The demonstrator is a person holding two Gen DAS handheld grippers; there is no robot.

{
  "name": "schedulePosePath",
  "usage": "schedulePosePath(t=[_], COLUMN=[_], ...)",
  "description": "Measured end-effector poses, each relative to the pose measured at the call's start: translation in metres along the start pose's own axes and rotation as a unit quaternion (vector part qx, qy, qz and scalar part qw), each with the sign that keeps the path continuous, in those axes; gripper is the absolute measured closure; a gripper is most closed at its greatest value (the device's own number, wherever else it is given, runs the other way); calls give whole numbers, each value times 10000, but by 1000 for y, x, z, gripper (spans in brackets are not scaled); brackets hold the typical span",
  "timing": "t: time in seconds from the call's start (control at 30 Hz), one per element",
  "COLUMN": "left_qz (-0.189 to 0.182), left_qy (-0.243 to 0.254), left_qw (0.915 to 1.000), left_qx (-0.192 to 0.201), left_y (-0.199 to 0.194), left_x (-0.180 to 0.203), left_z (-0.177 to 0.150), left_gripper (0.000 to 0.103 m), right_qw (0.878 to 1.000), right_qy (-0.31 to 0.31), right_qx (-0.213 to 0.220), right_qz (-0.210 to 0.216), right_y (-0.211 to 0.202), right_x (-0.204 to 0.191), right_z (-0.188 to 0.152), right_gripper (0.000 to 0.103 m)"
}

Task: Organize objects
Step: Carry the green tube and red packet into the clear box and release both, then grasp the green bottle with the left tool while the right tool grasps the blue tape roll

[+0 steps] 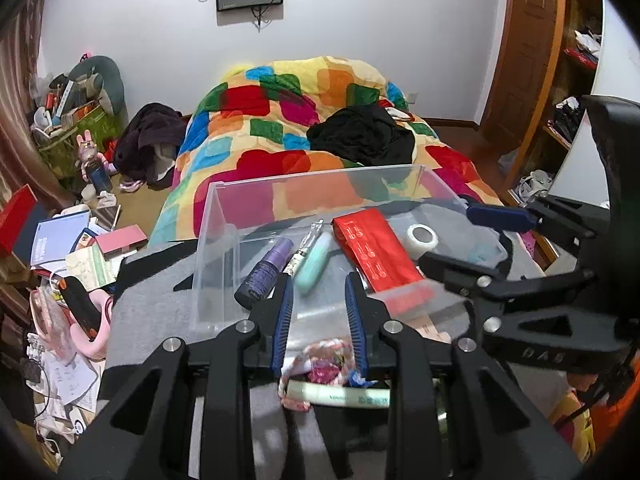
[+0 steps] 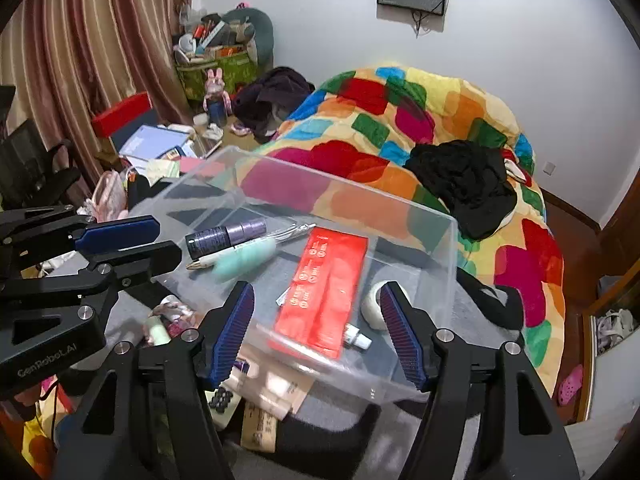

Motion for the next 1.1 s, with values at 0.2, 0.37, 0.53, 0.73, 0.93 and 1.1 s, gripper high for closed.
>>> schedulePosePath(t=[0.2,0.37,0.53,0.73,0.93,1.1], left_qz=[-156,-294,-414,-433,-348,-195], left_qy=[53,147,284,488,597,460], left_qw=[9998,9994,9986,9974,9969,9980], left_qx=[57,-52,-143,-317,-388,-378], left_y=[-15,-20,-23,-16,-3,8], left_x=[6,15,26,44,59,57], left_z=[-14,-34,-55,-83,-101,-106], left_gripper=[54,46,34,29,19,21], right_qw=[9997,9991,9984,9967,9928,9914], right_qy=[126,362,504,695,1036,1084], right_qx=[200,195,85,-175,-313,-469], right_qz=[-76,-102,-252,-369,-518,-557], right_y=[-24,-33,-36,-31,-16,10], right_x=[11,27,41,57,80,93], right_z=[-18,-40,-68,-105,-120,-107], right_gripper=[35,35,33,33,33,33])
Point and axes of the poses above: each gripper's, at about its wrist camera, not at the fingertips, and y roughly the way its jaws point, x to its right, z to its top, the point moved 5 cm from there along y, roughly the way its jaws point, and after that the axes turned 10 degrees about -y, right-handed, at the moved point
